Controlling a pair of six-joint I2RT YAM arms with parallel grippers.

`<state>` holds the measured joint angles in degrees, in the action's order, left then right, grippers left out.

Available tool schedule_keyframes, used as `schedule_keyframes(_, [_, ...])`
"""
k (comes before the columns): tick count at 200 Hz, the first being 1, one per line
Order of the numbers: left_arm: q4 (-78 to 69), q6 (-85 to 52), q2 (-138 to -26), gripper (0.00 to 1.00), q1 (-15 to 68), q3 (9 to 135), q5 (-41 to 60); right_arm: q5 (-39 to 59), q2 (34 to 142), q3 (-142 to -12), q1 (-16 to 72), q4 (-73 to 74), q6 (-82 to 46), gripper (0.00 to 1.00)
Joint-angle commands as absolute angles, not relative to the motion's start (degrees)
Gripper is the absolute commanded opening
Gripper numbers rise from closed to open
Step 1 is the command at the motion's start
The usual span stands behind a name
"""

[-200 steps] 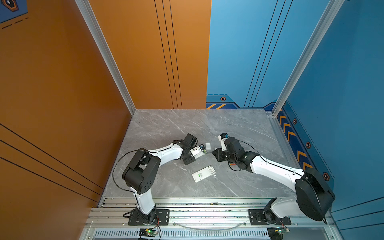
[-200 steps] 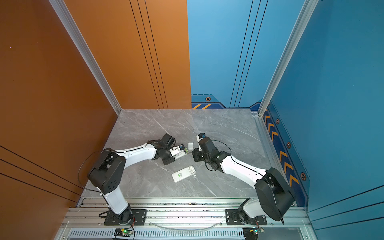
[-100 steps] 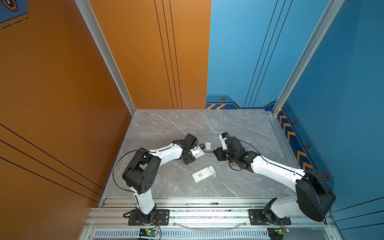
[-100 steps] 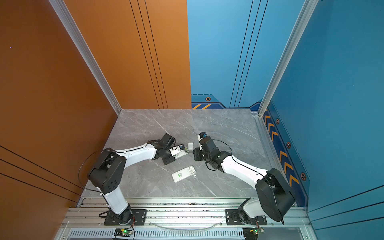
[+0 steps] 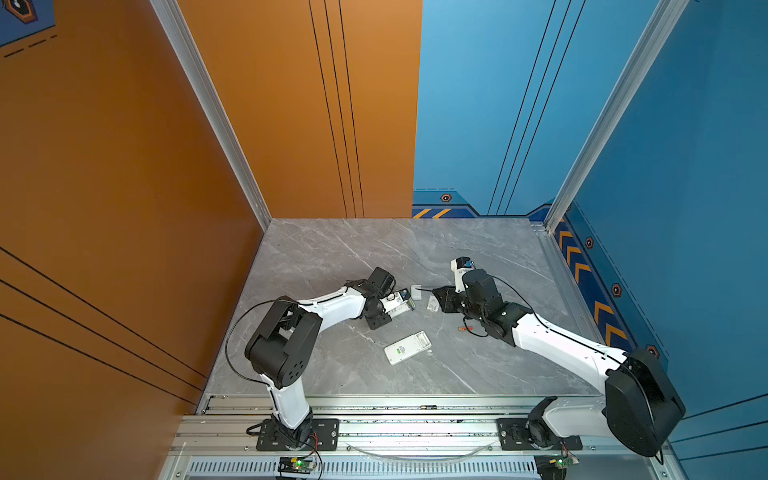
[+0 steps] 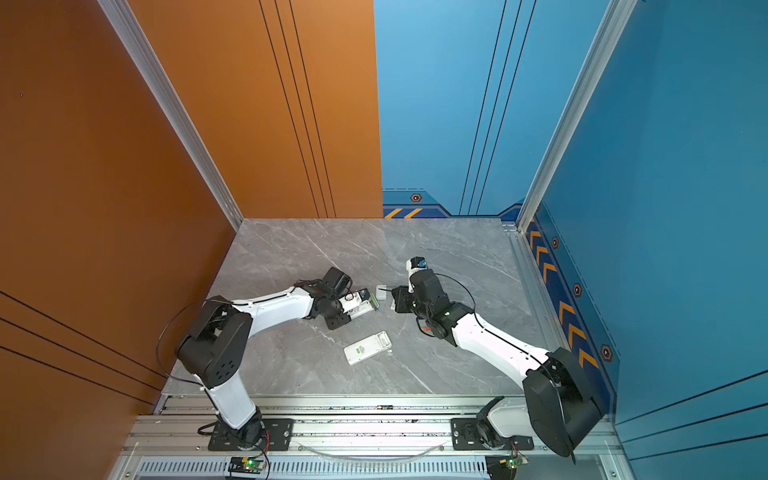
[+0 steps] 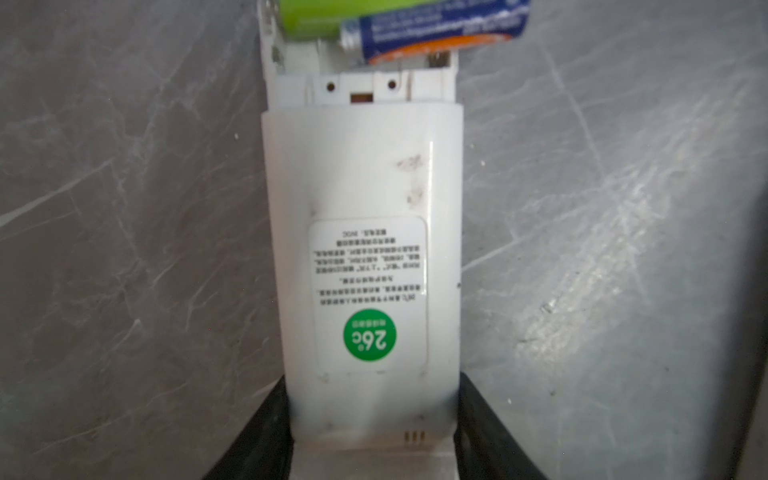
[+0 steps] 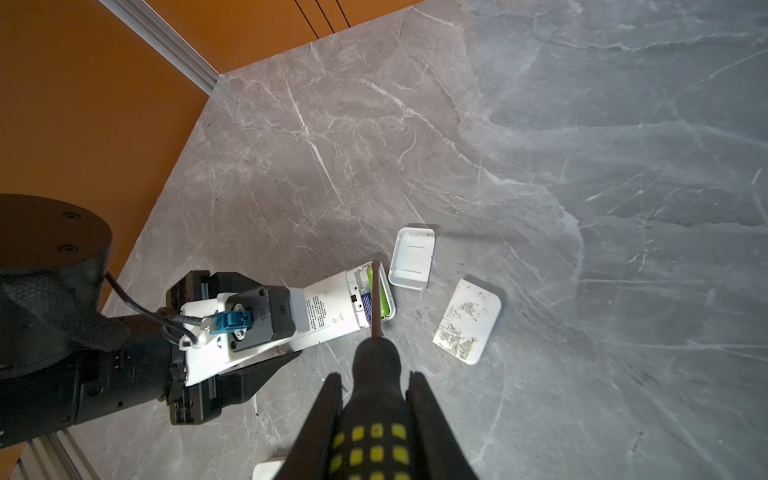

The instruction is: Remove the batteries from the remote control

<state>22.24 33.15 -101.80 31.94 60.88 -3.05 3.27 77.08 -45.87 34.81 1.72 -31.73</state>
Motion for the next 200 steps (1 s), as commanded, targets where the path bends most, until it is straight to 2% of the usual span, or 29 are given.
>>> schedule_keyframes(1, [26.76,33.68,-103.01,0.0,32.01,60.22,-3.15,2.1,75.78,-44.57,34.48,2.81,-32.74,0.0])
schedule_keyframes(91, [26.03,33.71,-101.08,0.0,32.02,59.41,-6.93,4.49,76.31,-46.31,35.79,-1.38,-32.69,0.0])
schedule_keyframes(126, [26.22,33.66,-100.2,0.0,30.59,57.1,-5.34,3.12,78.38,-51.86,38.54,-10.97,-28.95,0.0])
schedule_keyframes(200, [26.78,34.0,-100.11,0.0,30.85,56.73,-4.63,2.22,82.23,-55.28,41.39,-12.83,-27.69,0.0])
